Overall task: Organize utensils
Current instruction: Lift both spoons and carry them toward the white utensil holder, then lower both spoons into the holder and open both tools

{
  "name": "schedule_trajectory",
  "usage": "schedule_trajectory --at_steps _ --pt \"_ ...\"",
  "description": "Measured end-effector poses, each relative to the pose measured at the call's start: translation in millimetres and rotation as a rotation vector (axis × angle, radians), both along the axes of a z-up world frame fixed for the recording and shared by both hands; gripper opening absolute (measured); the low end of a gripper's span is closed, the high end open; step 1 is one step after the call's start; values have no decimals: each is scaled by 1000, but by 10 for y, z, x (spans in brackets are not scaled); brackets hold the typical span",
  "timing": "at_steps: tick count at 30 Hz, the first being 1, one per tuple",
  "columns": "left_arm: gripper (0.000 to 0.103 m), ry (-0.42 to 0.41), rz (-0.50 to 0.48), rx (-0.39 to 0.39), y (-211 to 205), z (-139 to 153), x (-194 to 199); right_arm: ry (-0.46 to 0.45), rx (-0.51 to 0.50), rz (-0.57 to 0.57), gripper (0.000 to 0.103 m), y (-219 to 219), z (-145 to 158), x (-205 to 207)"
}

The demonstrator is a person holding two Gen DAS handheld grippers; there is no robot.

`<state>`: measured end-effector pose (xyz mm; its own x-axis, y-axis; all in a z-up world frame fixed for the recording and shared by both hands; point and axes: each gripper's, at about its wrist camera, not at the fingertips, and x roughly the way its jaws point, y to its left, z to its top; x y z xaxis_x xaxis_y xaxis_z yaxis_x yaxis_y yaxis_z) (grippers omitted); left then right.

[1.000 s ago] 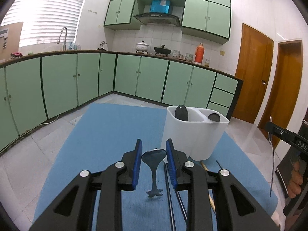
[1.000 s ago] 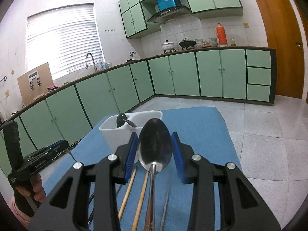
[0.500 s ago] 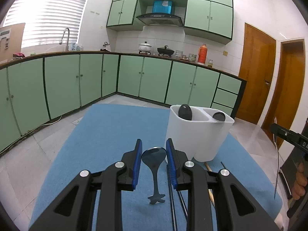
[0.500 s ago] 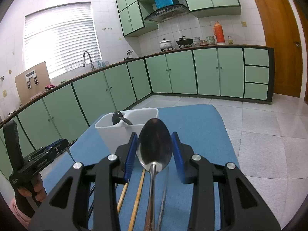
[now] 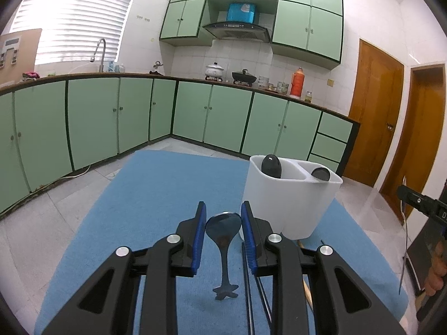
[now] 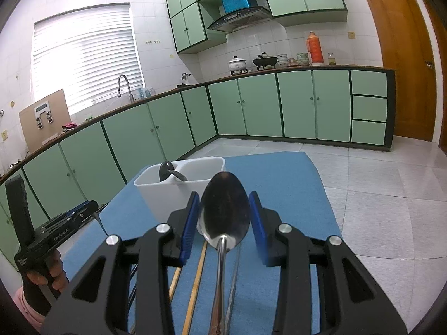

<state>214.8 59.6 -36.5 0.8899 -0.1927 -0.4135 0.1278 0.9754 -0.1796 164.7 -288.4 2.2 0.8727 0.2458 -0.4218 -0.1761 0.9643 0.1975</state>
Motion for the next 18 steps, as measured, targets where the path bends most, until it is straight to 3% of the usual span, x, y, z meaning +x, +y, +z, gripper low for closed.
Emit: schedule_trajectory --at_steps 8,18 --pt "25 -74 12 -26 106 219 -155 -40 -9 11 35 -28 139 3" --pt "25 -222 -11 -7 58 922 -119 -202 49 57 35 58 690 335"
